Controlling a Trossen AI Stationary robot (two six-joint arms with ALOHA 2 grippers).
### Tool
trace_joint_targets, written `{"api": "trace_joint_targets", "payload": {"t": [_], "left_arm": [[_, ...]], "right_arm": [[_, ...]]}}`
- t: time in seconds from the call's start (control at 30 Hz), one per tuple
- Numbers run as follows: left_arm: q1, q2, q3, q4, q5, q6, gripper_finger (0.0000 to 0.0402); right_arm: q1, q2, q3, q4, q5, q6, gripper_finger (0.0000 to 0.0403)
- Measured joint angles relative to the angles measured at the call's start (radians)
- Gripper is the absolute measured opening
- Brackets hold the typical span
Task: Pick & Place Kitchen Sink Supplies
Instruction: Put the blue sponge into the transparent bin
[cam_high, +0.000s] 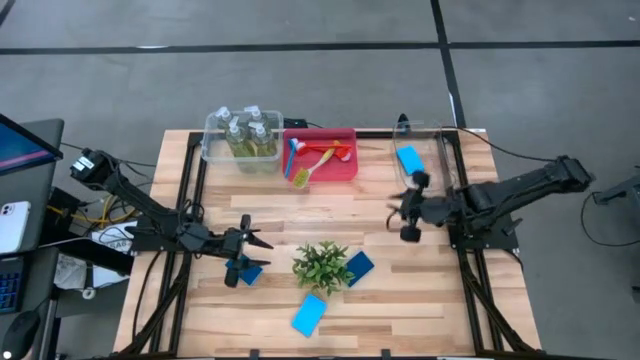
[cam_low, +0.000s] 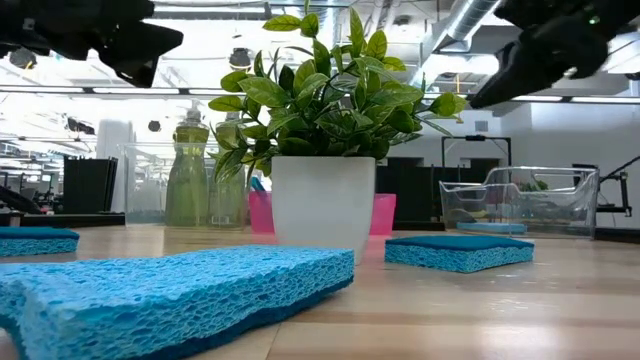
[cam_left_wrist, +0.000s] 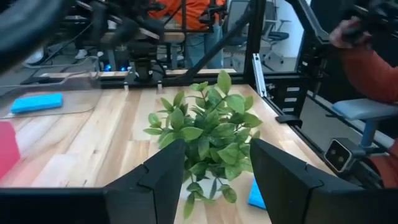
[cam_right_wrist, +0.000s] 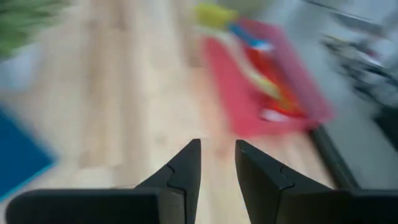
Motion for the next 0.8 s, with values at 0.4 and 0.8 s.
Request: {"api": "trace_joint_targets", "payload": {"t": [0.4,0.8], "left_arm": [[0.052,0.0,0.002,0.021,-0.108,-0.165,0.0186],[0.074,0.051,0.002,0.036,-0.141,-0.183,0.0186]], "right_arm": [[0.217,0.326,0.0,0.151,-0.104,-0.029,0.0092],[0.327,0.625,0.0,0.415,-0.129,-0.092,0.0092]]}}
